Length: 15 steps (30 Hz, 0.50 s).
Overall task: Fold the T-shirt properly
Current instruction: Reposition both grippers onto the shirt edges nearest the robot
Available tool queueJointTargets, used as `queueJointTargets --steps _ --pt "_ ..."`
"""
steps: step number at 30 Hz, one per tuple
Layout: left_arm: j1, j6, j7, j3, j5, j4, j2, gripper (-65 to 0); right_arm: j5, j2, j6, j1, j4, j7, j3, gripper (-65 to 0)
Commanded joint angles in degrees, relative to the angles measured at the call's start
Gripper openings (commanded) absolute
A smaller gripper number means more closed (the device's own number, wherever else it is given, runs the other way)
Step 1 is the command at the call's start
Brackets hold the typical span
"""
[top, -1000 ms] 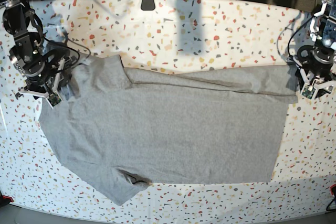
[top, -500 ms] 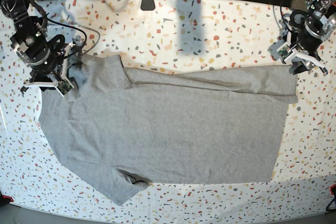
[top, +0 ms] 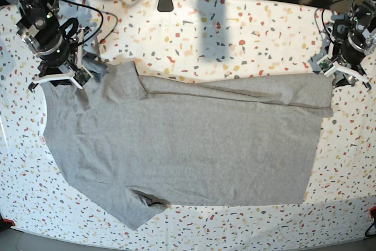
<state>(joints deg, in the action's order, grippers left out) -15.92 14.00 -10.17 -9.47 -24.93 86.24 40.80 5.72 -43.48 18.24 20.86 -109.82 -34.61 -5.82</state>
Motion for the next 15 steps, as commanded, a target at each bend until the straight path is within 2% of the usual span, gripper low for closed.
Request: queueJointTargets --steps 1,5,9,11,15 --pt "0.2 0.5 0.0 0.4 -1.0 0.3 0.8 -40.1 0.3 -1.1 -0.7 -0.3 -1.4 0.1 0.6 -45.9" --pt "-0.4 0.9 0.3 0.3 -4.9 0.4 -0.2 -40.1 0.3 -1.1 -0.7 -0.3 -3.1 -0.4 0.6 -45.9" --pt "-0.7 0.8 -4.0 0.3 -9.0 0.8 -2.7 -40.1 0.3 -1.1 -0.7 -0.3 -3.5 -1.1 0.6 -45.9" --pt "-0.8 0.8 -5.9 0.3 -9.6 1.8 -3.3 -40.1 0.3 -1.1 -0.7 -0.3 -3.5 -1.0 0.6 -45.9" --pt "-2.6 0.9 -5.9 0.3 -9.4 4.9 -3.3 -40.1 0.3 -0.9 -0.7 -0.4 -3.5 -1.0 0.6 -45.9"
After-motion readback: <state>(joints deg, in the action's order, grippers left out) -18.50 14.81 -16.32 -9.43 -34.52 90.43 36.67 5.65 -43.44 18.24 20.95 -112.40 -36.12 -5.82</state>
